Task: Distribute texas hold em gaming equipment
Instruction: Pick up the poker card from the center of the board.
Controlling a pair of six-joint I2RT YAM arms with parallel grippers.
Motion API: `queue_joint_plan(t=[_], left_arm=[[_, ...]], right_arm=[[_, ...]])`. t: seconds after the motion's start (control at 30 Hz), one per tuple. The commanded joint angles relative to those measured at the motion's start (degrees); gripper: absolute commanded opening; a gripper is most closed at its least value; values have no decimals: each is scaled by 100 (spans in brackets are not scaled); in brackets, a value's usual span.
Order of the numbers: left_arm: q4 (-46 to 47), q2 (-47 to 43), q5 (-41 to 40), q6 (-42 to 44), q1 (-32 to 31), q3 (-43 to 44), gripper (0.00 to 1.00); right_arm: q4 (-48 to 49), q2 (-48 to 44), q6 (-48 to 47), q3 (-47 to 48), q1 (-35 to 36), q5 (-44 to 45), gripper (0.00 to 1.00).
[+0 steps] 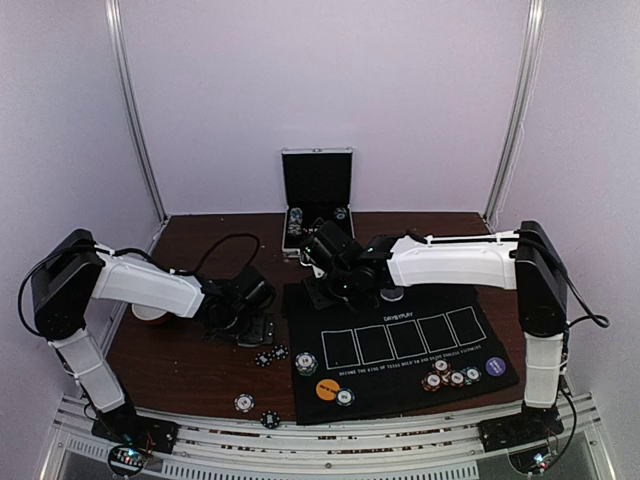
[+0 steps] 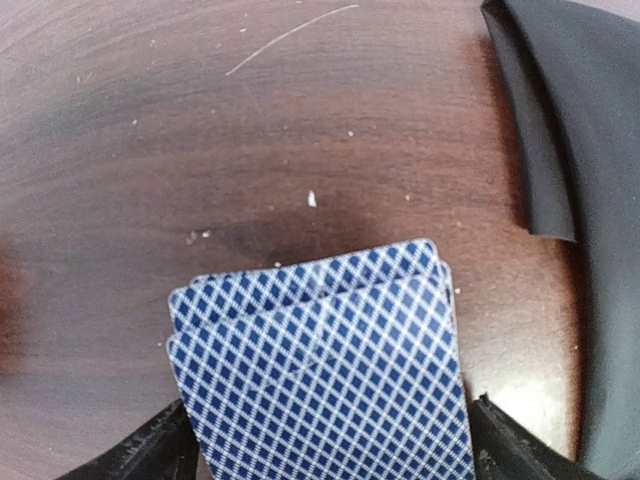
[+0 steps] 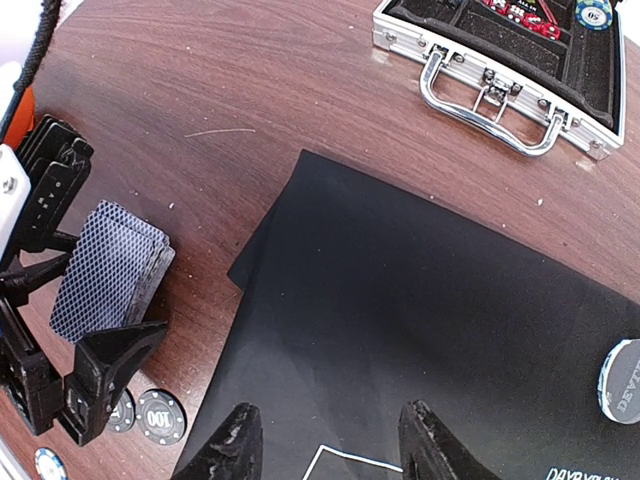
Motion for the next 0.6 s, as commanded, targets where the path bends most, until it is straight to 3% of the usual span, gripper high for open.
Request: queue_joint_plan(t=[0.0,0.17,0.47,0.57], left_arm=[[0,21,79,109,8,-40,87],[24,87,171,274,42,-81,75],[-4,215,427,415,105,-117,74],[-6,225,481,492,105,-138,61]], right_arm=[[-39,-182,-12,-57,-29,1,50],[-56,-204,-39,-48,-40,6,50],[-67,-281,-79,-78,-78,36,50],[-66,-297,-76,-77,-90,28,50]])
